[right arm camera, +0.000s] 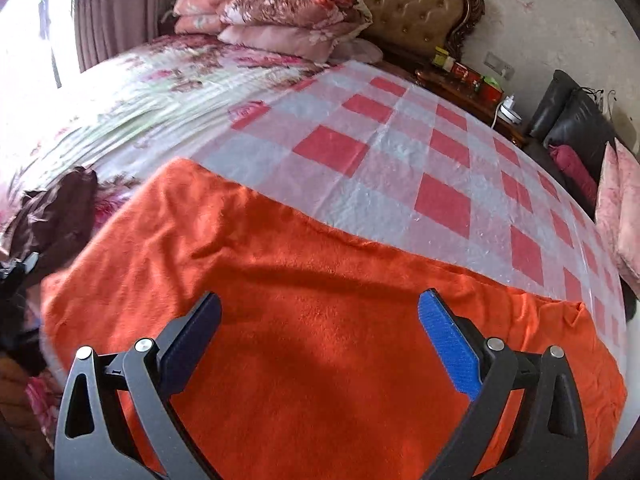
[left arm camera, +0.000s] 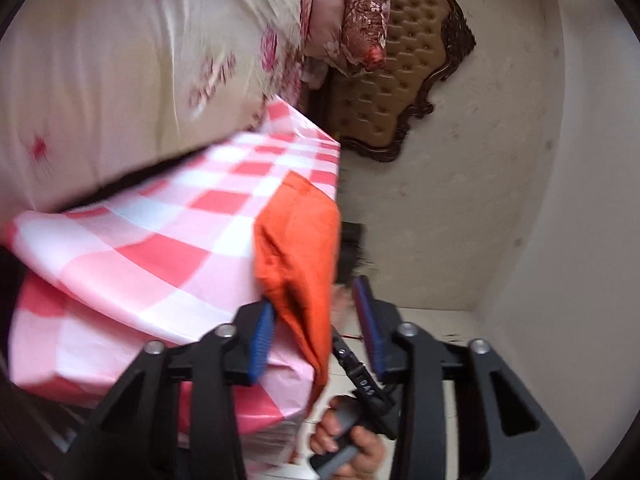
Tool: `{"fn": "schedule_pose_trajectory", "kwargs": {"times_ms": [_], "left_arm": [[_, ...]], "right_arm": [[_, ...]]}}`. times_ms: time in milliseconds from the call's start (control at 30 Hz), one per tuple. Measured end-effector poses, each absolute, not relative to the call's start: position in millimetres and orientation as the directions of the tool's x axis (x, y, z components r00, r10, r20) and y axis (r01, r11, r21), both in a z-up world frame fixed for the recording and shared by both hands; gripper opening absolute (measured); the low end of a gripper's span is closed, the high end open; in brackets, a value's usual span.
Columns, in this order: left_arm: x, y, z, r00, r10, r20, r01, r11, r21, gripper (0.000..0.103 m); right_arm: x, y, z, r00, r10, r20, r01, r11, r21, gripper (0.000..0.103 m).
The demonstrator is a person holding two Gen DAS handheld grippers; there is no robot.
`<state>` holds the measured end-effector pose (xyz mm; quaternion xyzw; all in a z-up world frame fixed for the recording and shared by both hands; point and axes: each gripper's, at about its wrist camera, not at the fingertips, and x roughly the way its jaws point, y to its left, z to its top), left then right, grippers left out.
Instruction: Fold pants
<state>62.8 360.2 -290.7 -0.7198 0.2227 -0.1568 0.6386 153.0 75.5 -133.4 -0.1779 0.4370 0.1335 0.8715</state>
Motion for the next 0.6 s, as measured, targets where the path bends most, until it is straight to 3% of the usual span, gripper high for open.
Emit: {"fn": "schedule_pose_trajectory", "kwargs": {"times_ms": [100, 400, 467, 600], "left_arm": [[64, 361, -284, 0.835, -0.525, -0.161, -0.186, 0.005, -0.982, 0.012], [57, 364, -263, 0.839, -0.477, -0.263, -0.232, 0.123, -0.965, 0.01], [55, 364, -258, 0.838, -0.466, -0.285, -0.247, 0.143, -0.959, 0.01], [51, 362, -244, 0.827, -0.434, -0.358, -0.29, 0.217, -0.932, 0.01]], "right_arm": [[153, 76, -133, 0.595, 0.077, -0.8, -0.385, 0.901, -0.2, 0.096], [174, 66, -131, 0.636, -0.002, -0.772, -0.333, 0.902, -0.277, 0.098], [176, 62, -128, 0.624, 0.01, -0.781, -0.33, 0.91, -0.252, 0.098], [158, 28, -112, 0.578, 0.167, -0.799, -0.34, 0.939, -0.049, 0.098]]}}
